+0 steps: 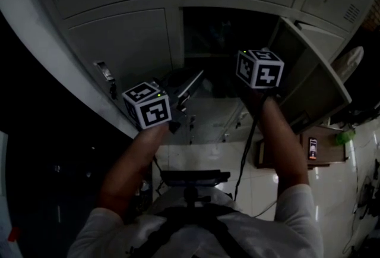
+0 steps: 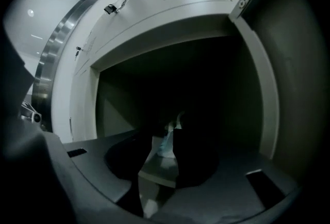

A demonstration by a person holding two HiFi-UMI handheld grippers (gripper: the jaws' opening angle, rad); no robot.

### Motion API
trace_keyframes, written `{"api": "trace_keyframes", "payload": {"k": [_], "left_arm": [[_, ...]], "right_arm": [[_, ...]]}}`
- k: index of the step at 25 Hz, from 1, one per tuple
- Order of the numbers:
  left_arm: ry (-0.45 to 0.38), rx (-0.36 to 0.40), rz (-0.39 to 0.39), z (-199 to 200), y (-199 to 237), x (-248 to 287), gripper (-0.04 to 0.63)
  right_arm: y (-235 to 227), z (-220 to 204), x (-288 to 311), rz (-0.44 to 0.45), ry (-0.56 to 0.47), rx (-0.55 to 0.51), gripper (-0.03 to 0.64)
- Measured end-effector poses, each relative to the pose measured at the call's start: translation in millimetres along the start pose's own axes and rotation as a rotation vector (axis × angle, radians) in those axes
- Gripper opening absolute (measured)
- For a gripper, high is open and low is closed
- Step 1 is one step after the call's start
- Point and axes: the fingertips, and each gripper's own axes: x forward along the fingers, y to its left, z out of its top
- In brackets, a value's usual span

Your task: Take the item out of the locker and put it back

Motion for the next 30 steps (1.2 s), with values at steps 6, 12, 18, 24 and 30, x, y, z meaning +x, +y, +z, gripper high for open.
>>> {"api": "trace_keyframes", "payload": {"k": [6, 12, 18, 24, 30], "left_arm": [[0.008, 0.038, 0.045, 16.4, 13.5, 14.9, 0.003], [0.007, 0.037, 0.079, 24.2, 26.1, 28.8, 0.003], [0.024, 0.044, 0.123, 25.9, 37.3, 42.3, 0.003], [0.038, 0.048, 0.128, 25.6, 40.3, 49.0, 0.003], [0.051, 0.03, 0.126, 16.7, 43.1, 45.3, 0.003]], "right_arm": [[-6.9, 15.2, 30.8, -0.025, 0.027, -0.02, 0.169], [-13.8, 20.1, 52.0, -0.06, 0.046, -0.06, 0.186], [-13.8, 10.6, 82.0, -0.064, 0.113, -0.11, 0.202], [-14.4, -12.8, 110.4, -0.046, 0.22, -0.152, 0.204], [-11.6, -24.0, 114.2, -0.058, 0.261, -0.246, 0.116]]}}
